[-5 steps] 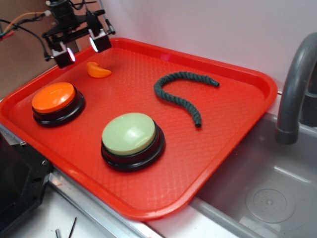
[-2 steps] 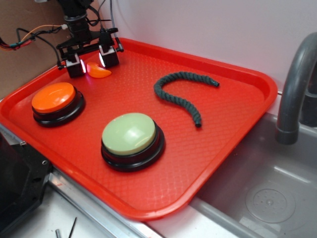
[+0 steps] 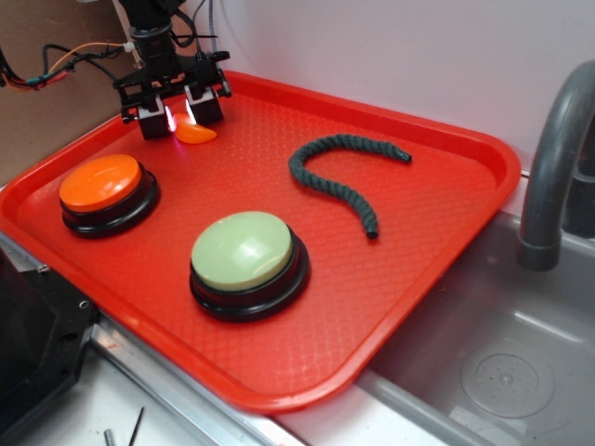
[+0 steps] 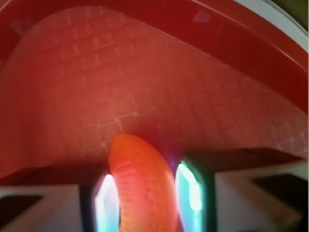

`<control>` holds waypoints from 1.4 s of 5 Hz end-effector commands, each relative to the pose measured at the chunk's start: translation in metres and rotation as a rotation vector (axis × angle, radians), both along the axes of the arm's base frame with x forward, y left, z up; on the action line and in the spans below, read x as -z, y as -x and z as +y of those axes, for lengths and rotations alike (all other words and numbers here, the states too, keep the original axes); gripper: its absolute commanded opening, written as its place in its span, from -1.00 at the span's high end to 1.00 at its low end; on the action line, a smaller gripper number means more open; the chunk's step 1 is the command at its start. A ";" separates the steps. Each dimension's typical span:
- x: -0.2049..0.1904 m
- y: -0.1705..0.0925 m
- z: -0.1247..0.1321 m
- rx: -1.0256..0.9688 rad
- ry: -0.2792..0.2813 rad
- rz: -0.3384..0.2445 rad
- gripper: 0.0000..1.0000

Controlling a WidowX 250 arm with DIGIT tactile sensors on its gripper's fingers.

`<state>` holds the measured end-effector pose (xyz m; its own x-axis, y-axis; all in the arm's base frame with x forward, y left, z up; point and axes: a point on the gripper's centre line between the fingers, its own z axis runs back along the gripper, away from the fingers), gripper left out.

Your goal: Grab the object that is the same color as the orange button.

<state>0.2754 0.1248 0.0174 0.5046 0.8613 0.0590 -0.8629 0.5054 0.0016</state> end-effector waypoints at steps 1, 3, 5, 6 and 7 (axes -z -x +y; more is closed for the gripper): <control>-0.088 0.020 0.019 0.231 0.100 -0.117 1.00; -0.158 0.043 -0.045 0.694 0.153 -0.079 1.00; -0.190 0.086 -0.110 1.042 0.108 -0.126 1.00; -0.192 0.105 -0.125 1.113 0.100 -0.158 1.00; -0.188 0.112 -0.134 1.087 0.071 -0.162 1.00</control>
